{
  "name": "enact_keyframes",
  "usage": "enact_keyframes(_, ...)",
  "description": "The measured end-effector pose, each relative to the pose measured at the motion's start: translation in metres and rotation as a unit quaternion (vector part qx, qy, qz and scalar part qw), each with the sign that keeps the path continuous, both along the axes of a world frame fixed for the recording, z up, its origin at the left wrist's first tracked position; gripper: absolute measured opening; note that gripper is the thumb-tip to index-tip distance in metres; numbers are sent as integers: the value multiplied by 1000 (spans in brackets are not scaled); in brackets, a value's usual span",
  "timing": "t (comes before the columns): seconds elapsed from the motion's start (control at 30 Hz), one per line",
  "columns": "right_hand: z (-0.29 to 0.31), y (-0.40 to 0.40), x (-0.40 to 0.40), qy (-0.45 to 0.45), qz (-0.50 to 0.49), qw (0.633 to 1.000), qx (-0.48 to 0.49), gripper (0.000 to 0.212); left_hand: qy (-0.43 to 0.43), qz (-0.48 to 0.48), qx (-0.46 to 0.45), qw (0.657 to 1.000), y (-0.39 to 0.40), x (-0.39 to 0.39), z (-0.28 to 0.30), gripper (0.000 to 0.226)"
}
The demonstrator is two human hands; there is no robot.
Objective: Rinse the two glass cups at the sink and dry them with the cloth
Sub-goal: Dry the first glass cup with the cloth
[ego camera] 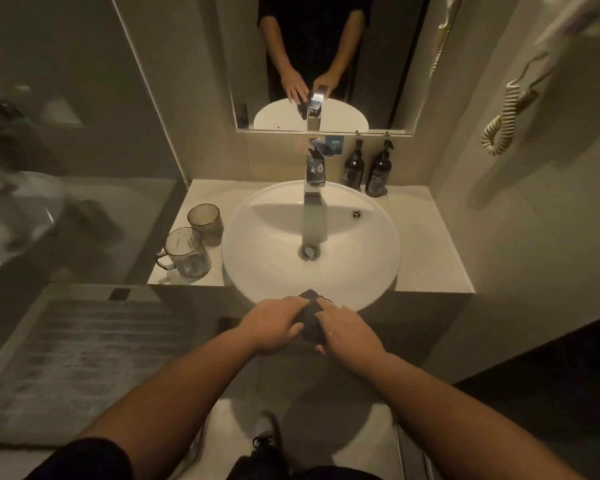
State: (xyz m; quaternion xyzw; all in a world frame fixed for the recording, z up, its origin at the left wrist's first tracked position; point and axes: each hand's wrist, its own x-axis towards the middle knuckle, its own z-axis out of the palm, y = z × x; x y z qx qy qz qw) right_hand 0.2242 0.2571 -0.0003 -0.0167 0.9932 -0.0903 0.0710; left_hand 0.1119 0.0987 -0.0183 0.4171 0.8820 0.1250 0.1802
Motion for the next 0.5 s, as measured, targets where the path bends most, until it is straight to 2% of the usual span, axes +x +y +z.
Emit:
enact_keyframes(0.2,1,3,-25,-5,-27,1000,3,22,5,24,23,999,-1,8,8,55)
enact_keyframes(0.27,-6,8,-30,-22,-23,999,-10,21,5,25,30,999,-3,10,8,51)
enact_keyframes(0.4,0,12,-34,-44,-37,989,-137,30,-5,50,78,996,-19,11,10,48)
enact_keyframes(0.5,12,7,-48,-81,-58,976,-193,24,-20,120,156,980,-52,1,9,42)
